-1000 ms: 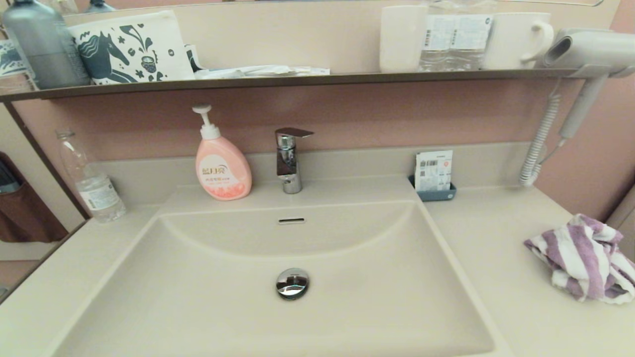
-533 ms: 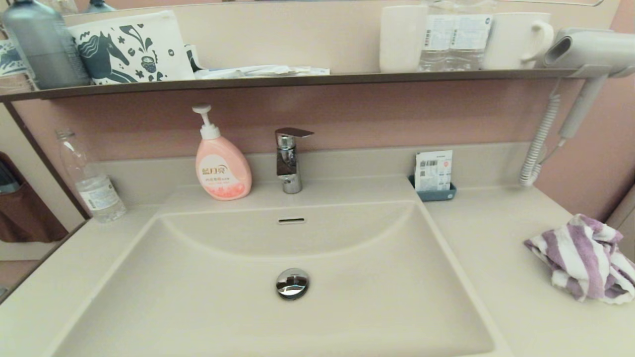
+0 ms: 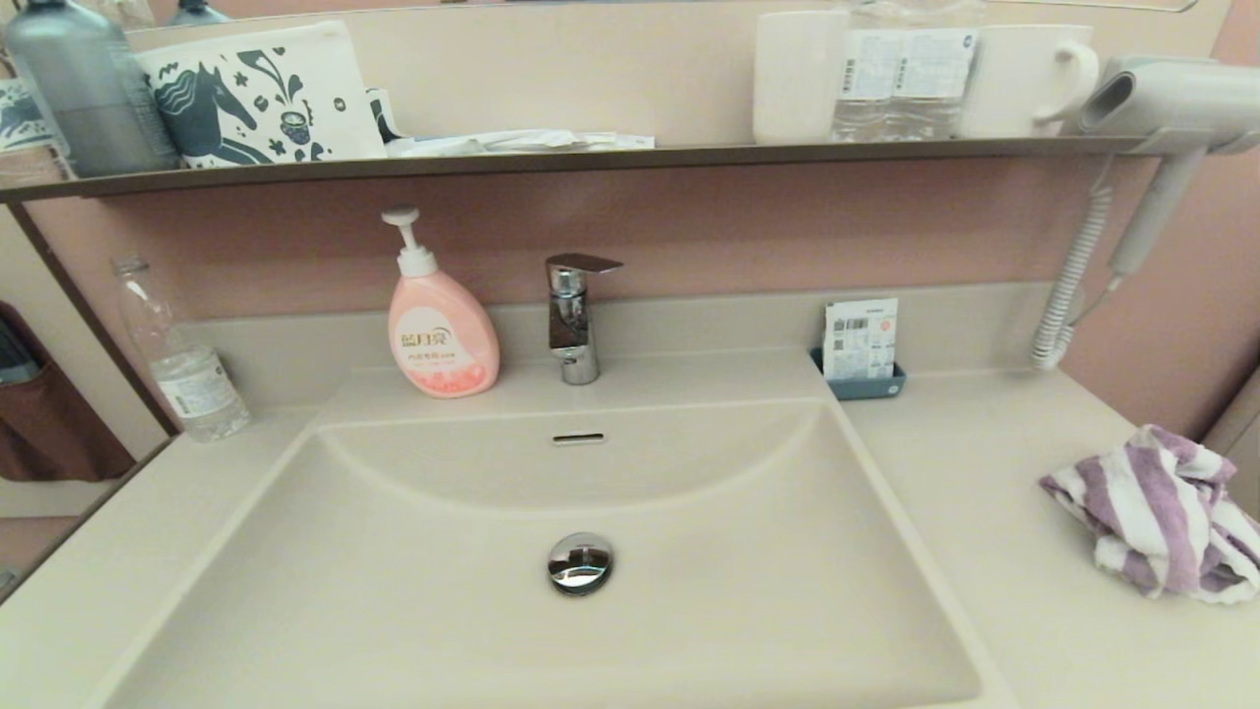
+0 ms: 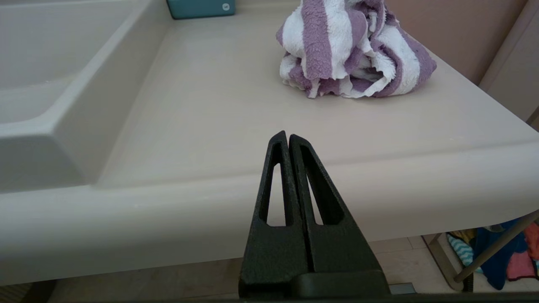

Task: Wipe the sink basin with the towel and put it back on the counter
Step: Pick up the cloth

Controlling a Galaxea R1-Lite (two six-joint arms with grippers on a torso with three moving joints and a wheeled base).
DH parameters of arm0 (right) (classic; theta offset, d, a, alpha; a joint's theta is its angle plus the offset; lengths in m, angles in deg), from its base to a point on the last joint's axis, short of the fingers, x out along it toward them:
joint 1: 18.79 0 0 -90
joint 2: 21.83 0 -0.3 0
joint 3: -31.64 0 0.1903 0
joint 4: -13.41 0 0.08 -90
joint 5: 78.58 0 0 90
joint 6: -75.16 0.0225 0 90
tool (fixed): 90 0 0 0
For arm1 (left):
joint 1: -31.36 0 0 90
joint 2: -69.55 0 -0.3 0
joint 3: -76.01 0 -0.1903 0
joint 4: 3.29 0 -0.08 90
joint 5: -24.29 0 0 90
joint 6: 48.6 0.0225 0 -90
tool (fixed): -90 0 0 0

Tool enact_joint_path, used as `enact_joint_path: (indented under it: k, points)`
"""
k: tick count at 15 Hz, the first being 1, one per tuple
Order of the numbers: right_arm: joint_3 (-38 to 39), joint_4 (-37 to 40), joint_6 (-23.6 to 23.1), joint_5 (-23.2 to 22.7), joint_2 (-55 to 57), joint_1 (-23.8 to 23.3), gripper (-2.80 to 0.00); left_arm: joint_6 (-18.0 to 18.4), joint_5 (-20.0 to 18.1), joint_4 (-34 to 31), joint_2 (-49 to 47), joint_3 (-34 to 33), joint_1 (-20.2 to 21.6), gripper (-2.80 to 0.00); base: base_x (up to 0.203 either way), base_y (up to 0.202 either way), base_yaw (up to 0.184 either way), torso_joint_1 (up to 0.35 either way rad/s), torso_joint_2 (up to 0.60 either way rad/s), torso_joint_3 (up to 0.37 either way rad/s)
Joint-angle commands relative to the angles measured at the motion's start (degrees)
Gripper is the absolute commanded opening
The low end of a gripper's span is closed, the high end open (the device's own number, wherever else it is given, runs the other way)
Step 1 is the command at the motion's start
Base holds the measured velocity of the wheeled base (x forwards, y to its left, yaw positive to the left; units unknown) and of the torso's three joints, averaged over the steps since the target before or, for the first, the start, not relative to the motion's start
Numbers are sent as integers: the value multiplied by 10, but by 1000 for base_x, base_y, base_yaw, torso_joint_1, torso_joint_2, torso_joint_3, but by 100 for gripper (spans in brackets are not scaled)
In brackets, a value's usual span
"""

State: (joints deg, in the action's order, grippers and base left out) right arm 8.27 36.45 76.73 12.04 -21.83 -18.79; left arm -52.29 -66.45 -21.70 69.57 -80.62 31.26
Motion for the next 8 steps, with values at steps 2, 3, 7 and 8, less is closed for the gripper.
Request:
enact_joint_path:
  k: [2, 3, 7, 8]
  points:
    - [0, 0, 0, 0, 0, 0, -280, -3, 2, -1, -1, 0, 0, -280, 0, 0, 0, 0, 0, 0]
    - [0, 0, 0, 0, 0, 0, -280, -3, 2, 0, -1, 0, 0, -280, 0, 0, 0, 0, 0, 0]
    - [0, -1, 0, 0, 0, 0, -280, -11, 10, 3, -1, 0, 0, -280, 0, 0, 0, 0, 0, 0]
    - [0, -1, 0, 0, 0, 0, -280, -11, 11, 3, -1, 0, 0, -280, 0, 0, 0, 0, 0, 0]
